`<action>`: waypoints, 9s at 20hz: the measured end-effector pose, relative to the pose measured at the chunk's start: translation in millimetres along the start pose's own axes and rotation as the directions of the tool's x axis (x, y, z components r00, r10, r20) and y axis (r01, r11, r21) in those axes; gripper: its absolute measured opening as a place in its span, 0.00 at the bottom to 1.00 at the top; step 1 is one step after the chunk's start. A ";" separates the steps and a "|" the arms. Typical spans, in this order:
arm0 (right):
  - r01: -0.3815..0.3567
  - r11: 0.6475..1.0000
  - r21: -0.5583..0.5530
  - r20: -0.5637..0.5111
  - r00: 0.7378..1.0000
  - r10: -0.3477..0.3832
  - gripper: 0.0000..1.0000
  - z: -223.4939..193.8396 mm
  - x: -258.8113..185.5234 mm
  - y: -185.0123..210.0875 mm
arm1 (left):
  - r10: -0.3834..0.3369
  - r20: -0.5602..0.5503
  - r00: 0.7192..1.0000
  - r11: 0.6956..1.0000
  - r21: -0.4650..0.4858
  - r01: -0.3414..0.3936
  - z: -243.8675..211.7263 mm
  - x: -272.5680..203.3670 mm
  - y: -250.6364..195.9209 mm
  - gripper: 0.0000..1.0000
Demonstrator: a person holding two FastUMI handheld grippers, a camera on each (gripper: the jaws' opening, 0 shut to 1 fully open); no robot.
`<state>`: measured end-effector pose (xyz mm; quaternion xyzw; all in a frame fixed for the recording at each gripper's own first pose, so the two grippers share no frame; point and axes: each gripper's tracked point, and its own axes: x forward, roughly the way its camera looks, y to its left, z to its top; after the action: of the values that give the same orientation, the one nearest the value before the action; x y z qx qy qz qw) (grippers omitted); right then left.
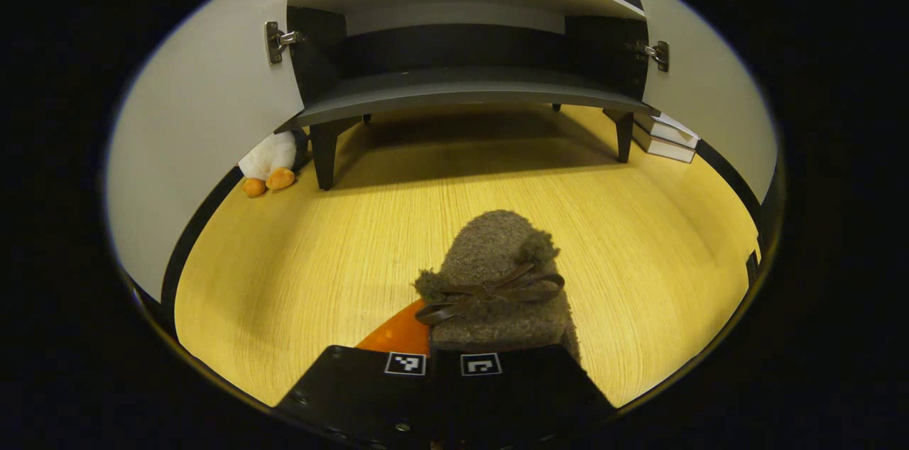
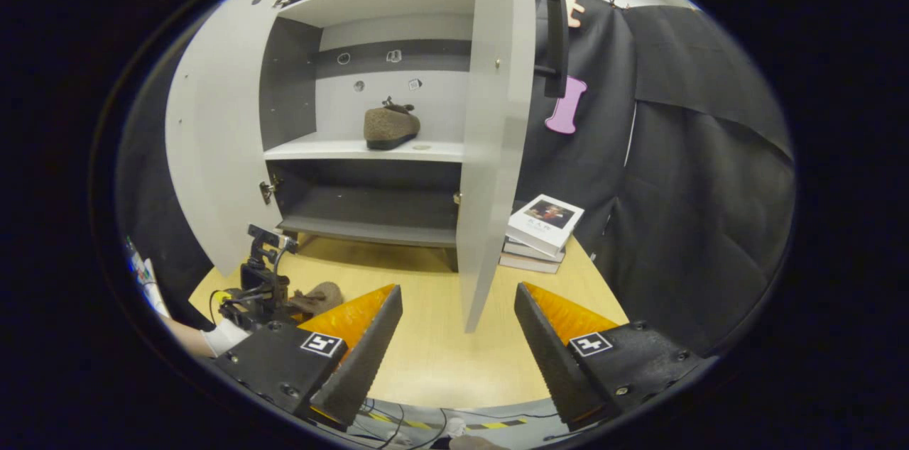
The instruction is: Grab one shoe with the right hand and put it into the shoe cabinet, grab the other shoe with the left hand and put it into the shoe cabinet; then close the right door with the right hand and the left door with the left hand.
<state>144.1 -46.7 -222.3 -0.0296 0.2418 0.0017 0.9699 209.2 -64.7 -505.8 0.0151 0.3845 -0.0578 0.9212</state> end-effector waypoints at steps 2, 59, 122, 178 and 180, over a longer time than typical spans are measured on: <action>-0.009 1.000 0.005 0.013 1.000 0.009 1.00 3.6 -3.4 1.8 | 0.009 -0.006 1.000 1.000 -0.005 -0.009 2.9 -5.7 4.5 0.01; -0.077 0.996 0.054 0.118 0.990 0.070 1.00 71.6 -19.4 0.1 | 0.172 0.324 0.930 0.976 0.074 -0.206 476.5 -26.4 82.0 0.92; 0.050 0.997 0.059 0.370 0.927 -0.068 0.90 216.9 -22.2 -114.9 | 0.221 0.580 0.784 0.975 -0.138 -0.172 208.4 -369.7 43.9 0.96; -0.079 0.994 0.070 0.170 0.983 0.066 0.99 59.3 -128.4 27.2 | 0.360 0.643 0.676 0.932 -0.211 -0.295 301.4 -345.3 233.8 0.71; -0.083 0.994 0.071 0.173 0.982 0.070 0.99 60.2 -128.0 20.1 | 0.332 0.650 0.683 0.941 -0.183 -0.284 305.9 -342.3 213.0 0.81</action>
<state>59.0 -21.7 -110.3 0.0180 0.1591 0.0321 0.9866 211.7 157.1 -51.0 0.0265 0.0194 0.1094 0.9935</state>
